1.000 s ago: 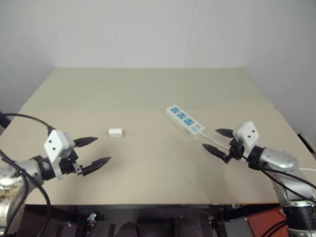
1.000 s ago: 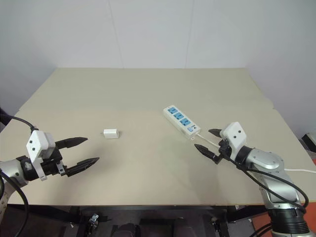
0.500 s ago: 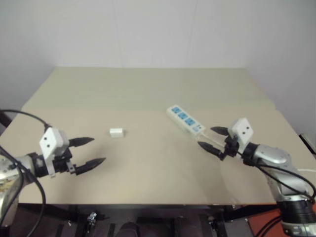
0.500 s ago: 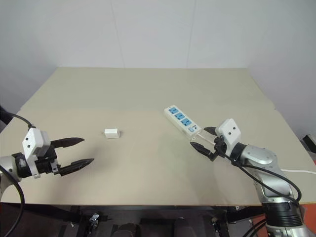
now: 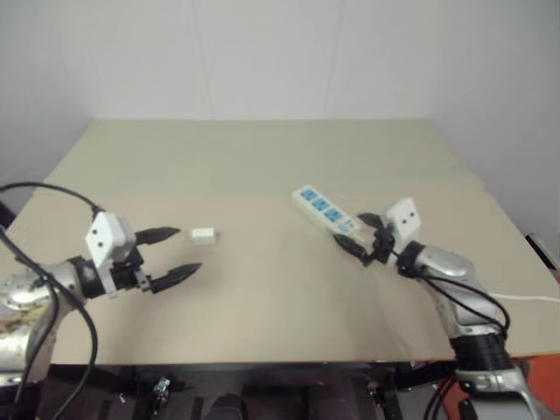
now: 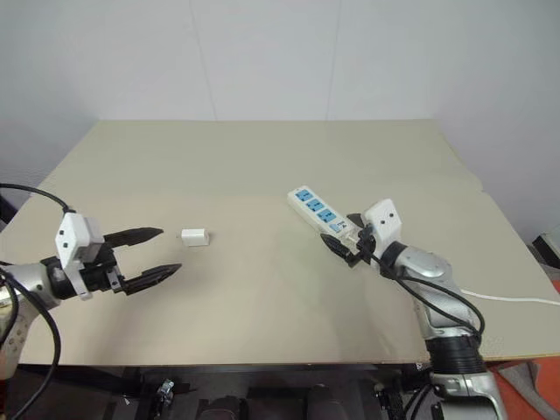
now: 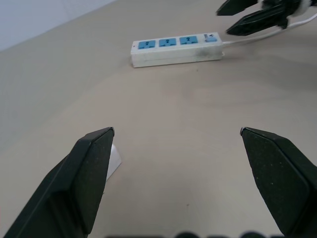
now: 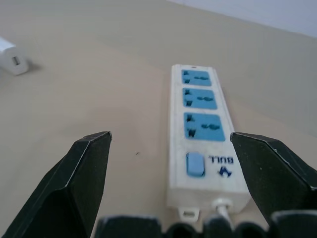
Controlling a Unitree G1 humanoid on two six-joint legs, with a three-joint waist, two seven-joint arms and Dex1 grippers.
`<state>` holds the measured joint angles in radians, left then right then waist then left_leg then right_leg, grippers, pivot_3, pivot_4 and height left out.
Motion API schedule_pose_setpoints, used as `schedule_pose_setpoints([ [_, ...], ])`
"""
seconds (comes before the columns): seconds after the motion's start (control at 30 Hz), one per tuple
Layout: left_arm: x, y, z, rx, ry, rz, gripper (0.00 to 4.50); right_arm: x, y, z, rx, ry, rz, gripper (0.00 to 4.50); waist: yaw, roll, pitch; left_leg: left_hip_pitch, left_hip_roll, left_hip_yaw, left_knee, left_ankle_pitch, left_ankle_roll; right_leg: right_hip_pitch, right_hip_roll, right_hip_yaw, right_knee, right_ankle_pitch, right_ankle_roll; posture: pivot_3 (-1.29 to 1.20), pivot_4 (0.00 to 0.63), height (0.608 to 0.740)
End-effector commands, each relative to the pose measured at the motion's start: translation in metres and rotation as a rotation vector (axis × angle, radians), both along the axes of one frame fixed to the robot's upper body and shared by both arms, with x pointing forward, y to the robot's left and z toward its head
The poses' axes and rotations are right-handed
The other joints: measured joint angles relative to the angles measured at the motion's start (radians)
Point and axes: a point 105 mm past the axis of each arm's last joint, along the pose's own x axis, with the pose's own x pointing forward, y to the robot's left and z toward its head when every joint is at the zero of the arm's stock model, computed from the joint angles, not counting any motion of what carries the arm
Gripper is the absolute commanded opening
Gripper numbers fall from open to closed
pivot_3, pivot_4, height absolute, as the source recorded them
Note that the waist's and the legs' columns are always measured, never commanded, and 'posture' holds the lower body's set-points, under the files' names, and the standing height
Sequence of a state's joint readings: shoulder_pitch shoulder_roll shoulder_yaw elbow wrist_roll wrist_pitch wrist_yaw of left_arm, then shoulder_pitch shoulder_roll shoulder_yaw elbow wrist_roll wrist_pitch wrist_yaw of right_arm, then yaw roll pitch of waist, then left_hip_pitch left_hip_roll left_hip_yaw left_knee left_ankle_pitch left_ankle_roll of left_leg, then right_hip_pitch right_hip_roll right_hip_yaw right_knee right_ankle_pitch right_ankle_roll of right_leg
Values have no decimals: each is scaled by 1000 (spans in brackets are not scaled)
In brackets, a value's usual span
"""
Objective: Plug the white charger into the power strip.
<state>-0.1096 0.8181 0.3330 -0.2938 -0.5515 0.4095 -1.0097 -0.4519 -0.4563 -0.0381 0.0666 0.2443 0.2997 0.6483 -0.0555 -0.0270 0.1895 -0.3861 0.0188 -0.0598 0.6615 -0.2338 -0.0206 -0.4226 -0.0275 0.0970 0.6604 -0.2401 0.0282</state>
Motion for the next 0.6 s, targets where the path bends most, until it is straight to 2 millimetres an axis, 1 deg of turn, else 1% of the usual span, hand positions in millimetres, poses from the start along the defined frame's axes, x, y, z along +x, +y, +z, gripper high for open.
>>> schedule_pose_setpoints([
  [0.03,3,-6,16,-25,-64,-24,4448,10,5,9,-3,-72,-30,4500,-2,0,0,0,0,0,0,0,0,0,0,0,0,0,0,0,150,740],
  [0.17,5,-15,20,-36,-77,-61,4448,25,6,6,30,-83,-70,4500,-9,0,0,0,0,0,0,0,0,0,0,0,0,0,0,0,150,740],
  [0.27,5,-21,26,-69,-95,-90,4448,37,3,3,54,-99,-120,4500,-14,0,0,0,0,0,0,0,0,0,0,0,0,0,0,0,150,740],
  [0.33,5,-25,29,-84,-99,-103,4448,42,0,-1,39,-106,-138,4500,-14,0,0,0,0,0,0,0,0,0,0,0,0,0,0,0,150,740],
  [0.47,4,-27,28,-85,-90,-113,4448,48,-3,-9,24,-95,-139,4500,-15,0,0,1,0,0,0,0,0,0,0,0,1,1,-1,0,150,740],
  [0.6,3,-26,27,-84,-84,-112,4448,48,-1,-21,11,-52,-114,4500,-16,0,0,1,0,0,0,0,0,0,0,0,1,1,-1,0,150,740],
])
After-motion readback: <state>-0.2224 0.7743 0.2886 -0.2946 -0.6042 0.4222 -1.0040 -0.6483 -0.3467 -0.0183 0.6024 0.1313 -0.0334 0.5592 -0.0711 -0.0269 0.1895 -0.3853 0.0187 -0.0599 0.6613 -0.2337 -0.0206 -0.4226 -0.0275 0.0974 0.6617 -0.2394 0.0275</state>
